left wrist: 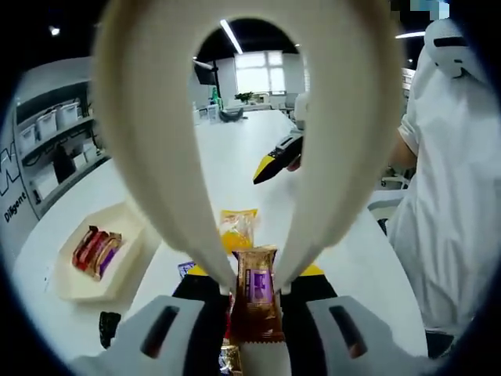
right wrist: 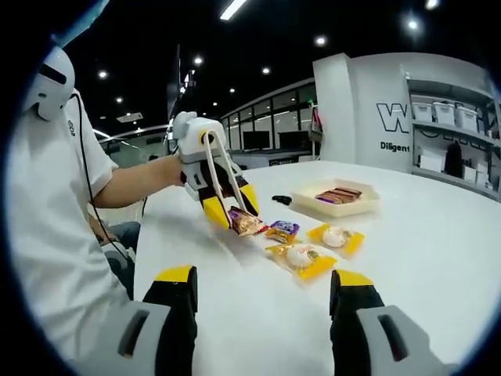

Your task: Place the target food into the container with the food tongs after gripping and lifting it, then release it inside without dropping or visibly crushing the food.

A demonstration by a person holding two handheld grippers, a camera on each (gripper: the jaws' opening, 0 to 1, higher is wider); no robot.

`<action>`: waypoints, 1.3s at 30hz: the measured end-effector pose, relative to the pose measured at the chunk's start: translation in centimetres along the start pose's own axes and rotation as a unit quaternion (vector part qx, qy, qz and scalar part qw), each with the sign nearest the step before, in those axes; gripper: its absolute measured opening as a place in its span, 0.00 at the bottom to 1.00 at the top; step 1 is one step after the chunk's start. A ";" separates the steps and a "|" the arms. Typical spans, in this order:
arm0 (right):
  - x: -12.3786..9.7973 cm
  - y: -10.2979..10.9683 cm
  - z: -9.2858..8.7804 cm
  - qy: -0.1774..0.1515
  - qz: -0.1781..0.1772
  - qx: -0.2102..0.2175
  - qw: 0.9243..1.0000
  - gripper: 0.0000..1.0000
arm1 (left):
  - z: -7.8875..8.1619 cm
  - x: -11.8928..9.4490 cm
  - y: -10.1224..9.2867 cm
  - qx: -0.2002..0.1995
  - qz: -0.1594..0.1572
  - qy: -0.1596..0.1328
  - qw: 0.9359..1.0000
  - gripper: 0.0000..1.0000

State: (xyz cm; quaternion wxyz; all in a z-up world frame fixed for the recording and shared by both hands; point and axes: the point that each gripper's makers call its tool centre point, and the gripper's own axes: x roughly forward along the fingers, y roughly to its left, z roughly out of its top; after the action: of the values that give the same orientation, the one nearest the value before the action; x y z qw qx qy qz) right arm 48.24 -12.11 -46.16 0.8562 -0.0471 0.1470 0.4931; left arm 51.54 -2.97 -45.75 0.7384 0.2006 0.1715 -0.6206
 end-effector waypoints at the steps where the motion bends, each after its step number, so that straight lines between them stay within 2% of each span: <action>1: 0.0 0.0 0.0 0.000 0.000 0.000 1.000 0.68 | 0.1 -0.1 0.1 0.001 0.000 0.000 1.000 0.24; 22: -0.3 -0.1 0.1 -0.002 -0.003 -0.001 1.000 0.68 | 2.5 -1.5 2.1 0.011 0.009 -0.010 1.000 0.24; 39: -0.5 -0.1 0.4 0.000 -0.003 -0.005 1.000 0.68 | 3.4 -2.0 5.5 0.012 0.018 -0.010 1.000 0.24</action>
State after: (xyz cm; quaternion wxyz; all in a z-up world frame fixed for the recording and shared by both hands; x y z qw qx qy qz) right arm 48.23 -12.47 -45.61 0.8576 -0.0522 0.1443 0.4909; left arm 56.67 -2.17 -41.38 0.7486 0.2060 0.1531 -0.6113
